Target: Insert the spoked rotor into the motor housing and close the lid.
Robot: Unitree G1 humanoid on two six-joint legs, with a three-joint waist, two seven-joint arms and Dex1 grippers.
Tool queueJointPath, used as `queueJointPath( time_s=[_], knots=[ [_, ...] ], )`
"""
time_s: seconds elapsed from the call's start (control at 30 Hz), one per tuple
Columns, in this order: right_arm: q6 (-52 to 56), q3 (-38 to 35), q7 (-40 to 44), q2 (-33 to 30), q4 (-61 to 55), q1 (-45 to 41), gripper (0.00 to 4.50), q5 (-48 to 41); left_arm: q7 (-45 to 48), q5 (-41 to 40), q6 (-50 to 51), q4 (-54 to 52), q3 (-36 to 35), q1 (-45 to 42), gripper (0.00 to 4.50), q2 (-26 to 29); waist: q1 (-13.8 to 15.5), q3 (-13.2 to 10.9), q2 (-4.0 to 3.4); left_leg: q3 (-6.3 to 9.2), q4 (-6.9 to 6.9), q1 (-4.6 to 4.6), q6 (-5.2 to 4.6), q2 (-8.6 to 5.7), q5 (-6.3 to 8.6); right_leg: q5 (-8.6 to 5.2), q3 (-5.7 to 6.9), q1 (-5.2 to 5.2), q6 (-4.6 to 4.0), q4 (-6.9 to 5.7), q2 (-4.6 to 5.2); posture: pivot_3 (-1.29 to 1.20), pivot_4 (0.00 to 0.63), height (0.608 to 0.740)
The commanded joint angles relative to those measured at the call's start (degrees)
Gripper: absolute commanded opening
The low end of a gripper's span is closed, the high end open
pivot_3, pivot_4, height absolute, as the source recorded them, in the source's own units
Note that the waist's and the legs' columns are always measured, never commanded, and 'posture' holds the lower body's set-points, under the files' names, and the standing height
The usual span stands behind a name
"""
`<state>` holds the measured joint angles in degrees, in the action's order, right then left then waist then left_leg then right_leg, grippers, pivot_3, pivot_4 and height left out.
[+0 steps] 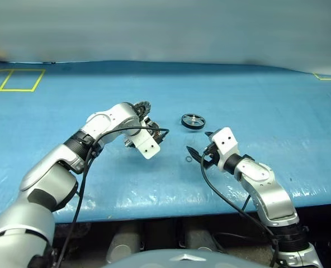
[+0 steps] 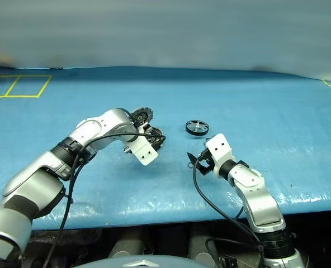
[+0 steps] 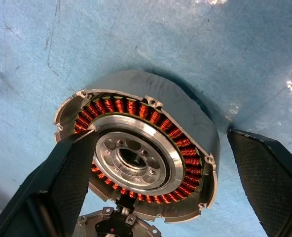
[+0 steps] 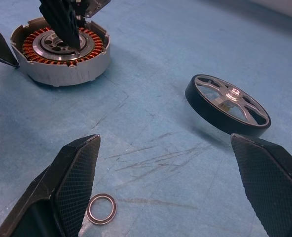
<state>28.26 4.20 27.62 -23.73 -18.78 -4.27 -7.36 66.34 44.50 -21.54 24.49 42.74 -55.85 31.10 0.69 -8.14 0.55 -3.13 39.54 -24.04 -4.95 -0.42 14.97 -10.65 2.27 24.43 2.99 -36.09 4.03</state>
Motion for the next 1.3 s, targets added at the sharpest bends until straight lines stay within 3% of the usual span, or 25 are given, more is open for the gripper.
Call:
queueJointPath(
  time_s=[0.03, 0.07, 0.87, 1.0, 1.3],
  knots=[
    [-0.1, -0.2, 0.2, -0.2, -1.9, -0.7, 4.50, -0.4, 0.8, 0.5, 0.3, 0.7, 0.2, 1.1, 3.61, 0.0, 0.0, 0.0, -0.01, -0.01, 0.00, 0.01, 0.00, 0.00, 0.00, 0.00, -0.01, -0.01, 0.00, 0.00, 0.00, 0.00, 0.150, 0.740],
    [0.0, -0.2, 0.2, -0.2, -2.0, -0.7, 4.50, -0.4, 0.7, 0.6, 0.5, 0.9, 0.3, 1.2, 3.35, -0.2, 0.0, 0.0, -0.01, -0.02, 0.00, 0.05, 0.00, 0.00, 0.00, 0.00, -0.02, -0.03, 0.00, -0.01, 0.00, 0.00, 0.150, 0.740],
    [0.3, 0.3, 0.2, -0.2, -2.0, -0.7, 4.50, -0.4, 3.4, 0.6, -1.0, 1.3, 0.2, 1.9, 3.35, 1.0, 0.0, 0.0, -0.01, -0.07, 0.17, 0.21, -0.01, 0.01, 0.00, -0.01, -0.05, -0.09, -0.03, -0.30, 0.07, 0.00, 0.150, 0.740],
    [0.3, 0.4, 0.1, -0.2, -2.0, -0.6, 4.50, -0.5, 0.9, 1.9, -0.9, 1.3, -0.3, 1.7, 4.49, 0.8, -0.1, 0.0, -0.02, -0.09, 0.17, 0.21, -0.01, 0.01, 0.00, -0.02, -0.05, -0.06, -0.05, -0.33, 0.08, 0.00, 0.150, 0.740],
    [0.4, 0.6, 0.3, -0.4, -1.9, -0.7, 4.50, -0.5, -2.6, 3.4, 4.1, 1.7, -1.7, 1.6, 4.49, -0.8, -0.1, 0.0, -0.02, -0.11, 0.24, 0.16, -0.01, 0.01, 0.00, -0.03, -0.05, 0.01, -0.05, -0.44, 0.10, 0.00, 0.150, 0.740]
  ],
)
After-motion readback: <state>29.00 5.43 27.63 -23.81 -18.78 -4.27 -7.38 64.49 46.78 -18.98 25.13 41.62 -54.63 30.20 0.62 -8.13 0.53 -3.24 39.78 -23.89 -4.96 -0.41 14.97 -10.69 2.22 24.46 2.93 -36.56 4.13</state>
